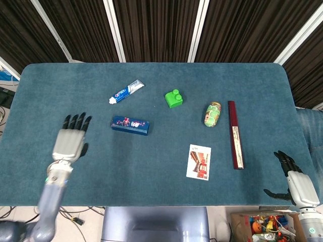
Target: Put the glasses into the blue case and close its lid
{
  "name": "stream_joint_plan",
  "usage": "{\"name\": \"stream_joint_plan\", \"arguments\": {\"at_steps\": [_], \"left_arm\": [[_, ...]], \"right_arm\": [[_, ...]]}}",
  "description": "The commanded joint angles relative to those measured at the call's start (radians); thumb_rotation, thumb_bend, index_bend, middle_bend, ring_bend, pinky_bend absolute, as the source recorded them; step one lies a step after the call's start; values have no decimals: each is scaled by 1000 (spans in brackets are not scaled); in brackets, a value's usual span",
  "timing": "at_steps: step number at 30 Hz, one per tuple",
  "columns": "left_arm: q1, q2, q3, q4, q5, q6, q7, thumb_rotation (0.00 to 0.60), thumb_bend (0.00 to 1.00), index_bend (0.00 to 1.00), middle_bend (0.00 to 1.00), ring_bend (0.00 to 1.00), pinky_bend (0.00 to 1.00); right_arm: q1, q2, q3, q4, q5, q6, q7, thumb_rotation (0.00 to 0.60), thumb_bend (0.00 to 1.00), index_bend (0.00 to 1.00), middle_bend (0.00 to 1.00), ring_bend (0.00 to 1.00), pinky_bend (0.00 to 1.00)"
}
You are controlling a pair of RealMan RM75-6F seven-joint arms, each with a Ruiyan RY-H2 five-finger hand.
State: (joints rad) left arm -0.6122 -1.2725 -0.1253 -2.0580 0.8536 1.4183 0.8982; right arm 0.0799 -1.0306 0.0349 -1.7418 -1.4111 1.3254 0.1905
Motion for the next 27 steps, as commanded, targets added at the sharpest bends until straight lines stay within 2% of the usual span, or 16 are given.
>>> {"name": "stream_joint_plan", "arguments": {"at_steps": [1, 5, 12, 17, 27], "left_arm": [[124, 115, 125, -96, 152, 47, -134, 600, 366, 19, 5, 0, 0], [168, 146, 166, -86, 249, 55, -207, 600, 366, 25, 5, 0, 0], [219, 176, 203, -82, 363, 79, -262, 600, 366, 26, 5, 0, 0], [255, 191, 219, -85, 451, 110, -287, 600, 366, 26, 5, 0, 0], [311, 223, 223, -95, 523, 150, -304, 600, 366, 26, 5, 0, 0]], "right_arm": [[-5, -15, 7, 25, -53, 55, -10, 600, 134, 26, 0, 34, 177], [-14, -46, 11, 75, -110, 119, -20, 600, 132, 25, 0, 32, 177], [-19, -84, 14, 137, -175, 191, -38, 600, 123, 25, 0, 25, 177], [-21, -99, 9, 161, -210, 219, -55, 600, 122, 25, 0, 25, 177], [-22, -112, 5, 173, -232, 243, -52, 600, 123, 25, 0, 25, 177]]}}
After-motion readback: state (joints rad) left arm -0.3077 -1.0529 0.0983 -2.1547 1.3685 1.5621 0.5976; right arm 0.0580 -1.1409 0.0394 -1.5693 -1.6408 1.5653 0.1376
